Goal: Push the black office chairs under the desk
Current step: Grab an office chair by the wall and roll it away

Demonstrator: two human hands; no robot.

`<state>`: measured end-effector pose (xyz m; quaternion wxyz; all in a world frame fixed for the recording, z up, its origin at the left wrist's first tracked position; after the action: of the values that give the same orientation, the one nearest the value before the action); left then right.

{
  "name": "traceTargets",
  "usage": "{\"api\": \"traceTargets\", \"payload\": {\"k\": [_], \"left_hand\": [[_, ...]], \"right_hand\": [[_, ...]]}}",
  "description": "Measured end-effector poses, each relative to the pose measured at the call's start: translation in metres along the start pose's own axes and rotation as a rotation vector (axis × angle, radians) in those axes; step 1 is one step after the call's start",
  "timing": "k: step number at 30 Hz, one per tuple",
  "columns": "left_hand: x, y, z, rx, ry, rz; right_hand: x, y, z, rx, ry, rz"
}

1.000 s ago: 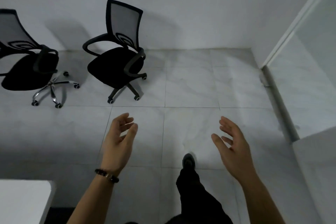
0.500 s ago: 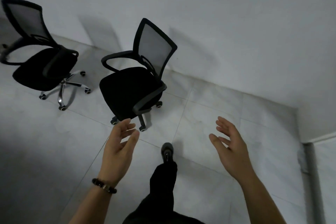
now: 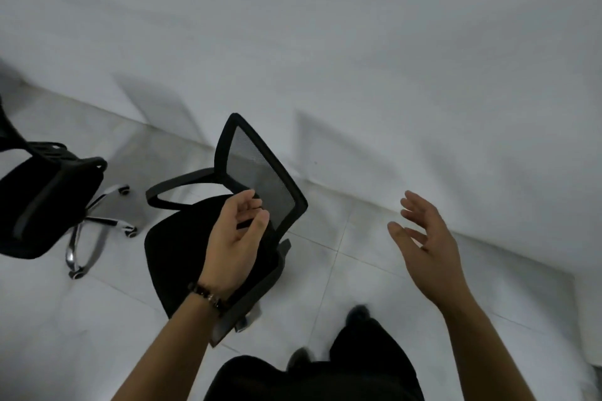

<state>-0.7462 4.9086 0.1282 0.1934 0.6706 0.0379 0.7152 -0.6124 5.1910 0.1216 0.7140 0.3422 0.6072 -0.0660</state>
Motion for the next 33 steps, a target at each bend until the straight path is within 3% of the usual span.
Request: {"api": "traceTargets", "payload": {"k": [7,11,15,20,26,30,33], "left_hand": [[-0.044,-0.051,-0.146,0.14,0.188,0.004],[-0.068,-0.067,-0.193,0.339,0.413,0.031],[-0.071,-0.075,-0.215,0.57,0.573,0.125],[-0.083,-0.092,-0.216,0.82,0.72,0.184],[-0.134,-0.12,-0.211,0.928,0.885,0.163],[-0.165,-0.141,-0.213,0.856,0.994,0.047],[-0.181,-0.158,-0.211,0.74,1.058,-0.038]], "right_hand": [[0.029,-0.084,-0.214,-0.276,0.033,0.007],[0.029,-0.158,-0.329,-0.607,0.042,0.075],[-0.005,-0.23,-0.395,-0.961,0.187,0.176],[-0.043,-0.314,-0.422,-1.271,0.386,0.327],[-0.042,-0.406,-0.384,-1.503,0.66,0.463],[-0.025,-0.456,-0.355,-1.531,1.115,0.637],[0.0,-0.478,-0.358,-1.588,1.211,0.872]]}}
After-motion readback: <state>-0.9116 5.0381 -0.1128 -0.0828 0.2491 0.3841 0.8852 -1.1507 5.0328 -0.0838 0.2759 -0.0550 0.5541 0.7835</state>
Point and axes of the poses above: each hand's wrist, its own z-axis away from the middle knuckle, its own y-axis out of the back of the hand, x = y × z, the point moved 8 cm from there along -z, towards the middle knuckle
